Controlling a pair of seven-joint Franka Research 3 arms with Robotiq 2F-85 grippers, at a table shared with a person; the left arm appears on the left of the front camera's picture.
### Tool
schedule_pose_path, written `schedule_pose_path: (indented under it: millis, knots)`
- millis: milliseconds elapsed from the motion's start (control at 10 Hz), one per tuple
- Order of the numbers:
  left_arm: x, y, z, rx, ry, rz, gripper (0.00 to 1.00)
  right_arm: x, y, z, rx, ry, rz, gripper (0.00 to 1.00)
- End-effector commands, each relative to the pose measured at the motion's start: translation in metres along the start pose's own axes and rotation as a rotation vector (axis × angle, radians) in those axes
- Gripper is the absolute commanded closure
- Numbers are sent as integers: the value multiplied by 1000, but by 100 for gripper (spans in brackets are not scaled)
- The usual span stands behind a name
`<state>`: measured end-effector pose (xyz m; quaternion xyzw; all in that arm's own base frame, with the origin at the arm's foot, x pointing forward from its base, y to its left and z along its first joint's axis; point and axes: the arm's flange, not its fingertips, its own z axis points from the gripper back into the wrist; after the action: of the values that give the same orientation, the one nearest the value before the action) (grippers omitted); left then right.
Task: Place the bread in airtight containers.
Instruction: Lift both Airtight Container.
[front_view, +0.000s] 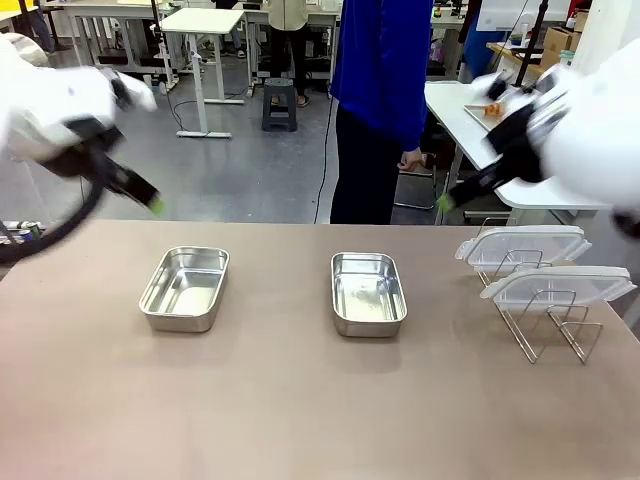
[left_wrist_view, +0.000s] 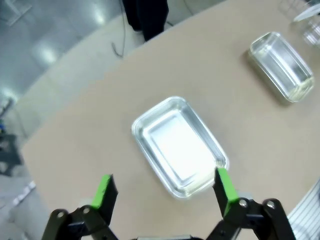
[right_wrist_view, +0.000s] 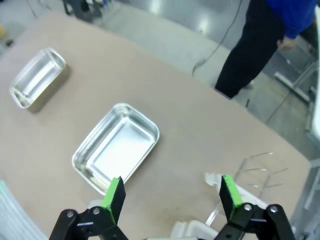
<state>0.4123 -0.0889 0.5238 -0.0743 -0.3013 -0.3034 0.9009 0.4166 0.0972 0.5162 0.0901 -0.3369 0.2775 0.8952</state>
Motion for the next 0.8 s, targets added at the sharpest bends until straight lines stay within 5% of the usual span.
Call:
schedule_pose_path:
  millis: [0, 300, 700]
  knots:
    - [-18, 54, 60, -167, -73, -42, 0, -12, -71, 47, 130, -60, -1, 0]
    - [-103, 135, 122, -359, -264, -180, 0, -73, -167, 97, 317, -221, 34, 0]
    - [-179, 176, 121, -390, -464, -229, 0, -153, -221, 98, 458, -463, 77, 0]
